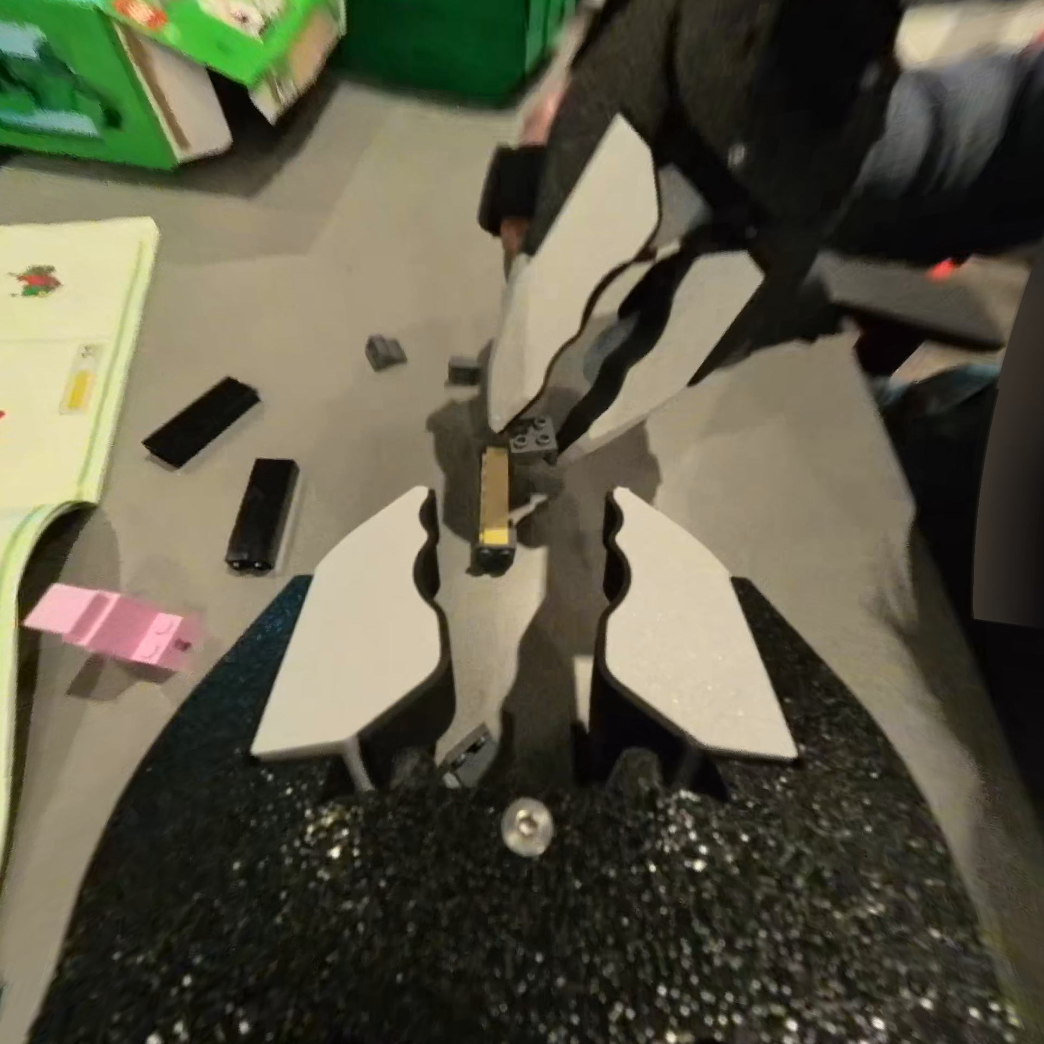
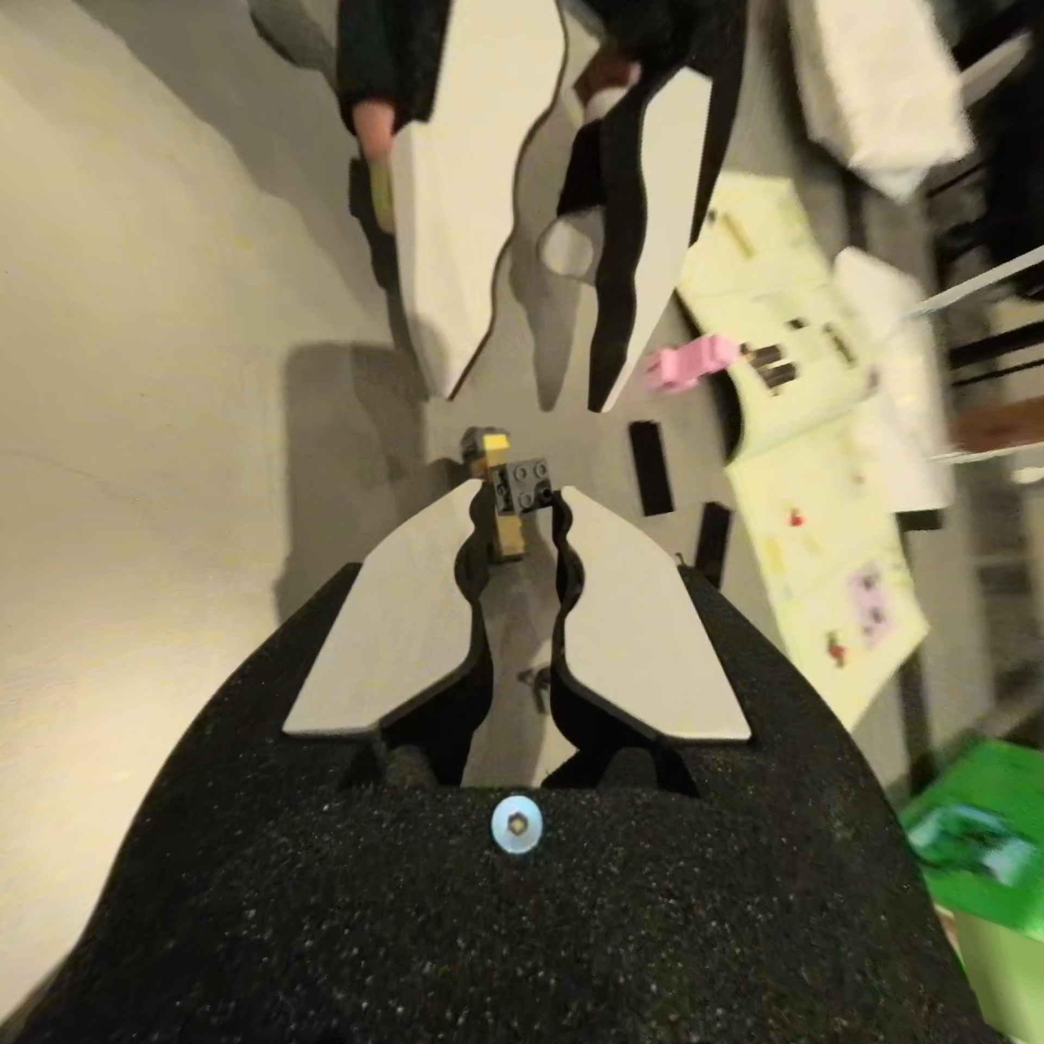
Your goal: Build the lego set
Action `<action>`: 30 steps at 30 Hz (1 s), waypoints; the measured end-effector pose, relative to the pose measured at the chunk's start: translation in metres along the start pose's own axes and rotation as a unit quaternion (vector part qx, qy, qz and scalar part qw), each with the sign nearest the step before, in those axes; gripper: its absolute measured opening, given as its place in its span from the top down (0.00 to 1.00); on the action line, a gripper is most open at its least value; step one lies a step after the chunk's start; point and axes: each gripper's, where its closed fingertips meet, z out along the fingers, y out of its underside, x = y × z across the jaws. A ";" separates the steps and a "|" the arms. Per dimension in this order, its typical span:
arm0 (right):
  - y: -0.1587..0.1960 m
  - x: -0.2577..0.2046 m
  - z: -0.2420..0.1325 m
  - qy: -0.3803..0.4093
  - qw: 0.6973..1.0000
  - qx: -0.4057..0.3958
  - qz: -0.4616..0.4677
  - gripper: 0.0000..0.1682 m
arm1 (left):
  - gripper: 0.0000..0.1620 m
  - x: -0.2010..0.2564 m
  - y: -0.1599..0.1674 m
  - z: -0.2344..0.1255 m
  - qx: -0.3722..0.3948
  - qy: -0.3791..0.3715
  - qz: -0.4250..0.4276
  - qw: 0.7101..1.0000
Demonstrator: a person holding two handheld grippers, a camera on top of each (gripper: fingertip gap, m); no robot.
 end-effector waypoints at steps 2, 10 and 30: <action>0.008 -0.006 0.007 -0.020 1.000 -0.020 0.010 0.89 | 0.68 -0.001 0.016 0.009 -0.055 -0.020 0.029 0.998; 0.014 -0.007 0.017 -0.042 0.997 -0.051 0.034 0.89 | 0.79 -0.007 0.042 0.023 -0.127 -0.051 0.036 0.990; 0.020 -0.010 0.023 -0.065 0.992 -0.107 0.004 0.89 | 0.90 -0.006 0.043 0.029 -0.120 -0.054 0.038 0.991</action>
